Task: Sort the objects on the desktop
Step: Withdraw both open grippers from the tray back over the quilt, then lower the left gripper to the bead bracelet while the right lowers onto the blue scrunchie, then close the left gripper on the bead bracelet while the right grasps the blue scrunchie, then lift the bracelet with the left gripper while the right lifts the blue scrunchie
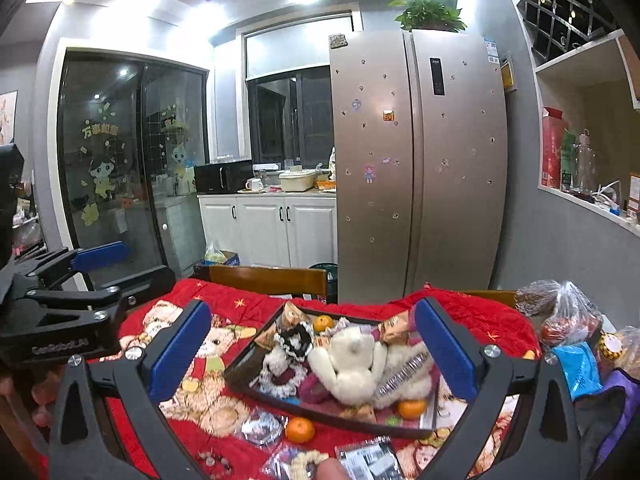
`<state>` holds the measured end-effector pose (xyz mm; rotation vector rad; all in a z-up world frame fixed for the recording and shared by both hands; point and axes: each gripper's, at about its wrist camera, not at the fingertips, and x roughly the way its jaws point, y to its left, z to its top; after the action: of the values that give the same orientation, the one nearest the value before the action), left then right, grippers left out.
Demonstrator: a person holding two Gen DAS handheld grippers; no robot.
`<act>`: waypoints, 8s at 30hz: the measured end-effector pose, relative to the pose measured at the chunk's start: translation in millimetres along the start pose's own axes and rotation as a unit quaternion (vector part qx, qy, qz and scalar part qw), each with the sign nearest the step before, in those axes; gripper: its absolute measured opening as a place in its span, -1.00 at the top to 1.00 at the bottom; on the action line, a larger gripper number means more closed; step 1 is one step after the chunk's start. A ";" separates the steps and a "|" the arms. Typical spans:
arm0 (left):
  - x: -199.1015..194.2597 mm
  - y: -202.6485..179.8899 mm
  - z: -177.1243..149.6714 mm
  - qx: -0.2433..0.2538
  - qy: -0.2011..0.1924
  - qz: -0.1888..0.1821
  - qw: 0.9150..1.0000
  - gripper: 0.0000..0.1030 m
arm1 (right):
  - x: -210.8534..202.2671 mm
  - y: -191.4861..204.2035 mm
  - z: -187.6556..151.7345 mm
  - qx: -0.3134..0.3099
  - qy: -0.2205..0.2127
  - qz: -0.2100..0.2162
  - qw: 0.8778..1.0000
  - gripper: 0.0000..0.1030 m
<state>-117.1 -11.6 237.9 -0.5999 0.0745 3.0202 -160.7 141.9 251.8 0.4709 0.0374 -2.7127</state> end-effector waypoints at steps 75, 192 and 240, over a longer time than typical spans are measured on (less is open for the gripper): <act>86.7 31.9 -213.4 -0.018 0.261 -0.011 0.965 -0.69 | 44.8 27.8 -203.0 0.026 0.189 0.066 0.980 -1.00; 58.0 10.9 -219.5 -0.005 0.237 -0.063 0.970 0.80 | 60.6 37.4 -224.9 0.043 0.274 0.071 0.958 0.32; -3.9 21.3 -178.6 -0.037 0.126 -0.099 0.986 0.81 | -1.8 10.9 -183.6 0.104 0.164 0.092 0.977 0.78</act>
<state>-47.0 -43.6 75.3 -0.9330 -0.0818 2.7512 -96.4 149.2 79.7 0.9326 -0.1923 -2.4404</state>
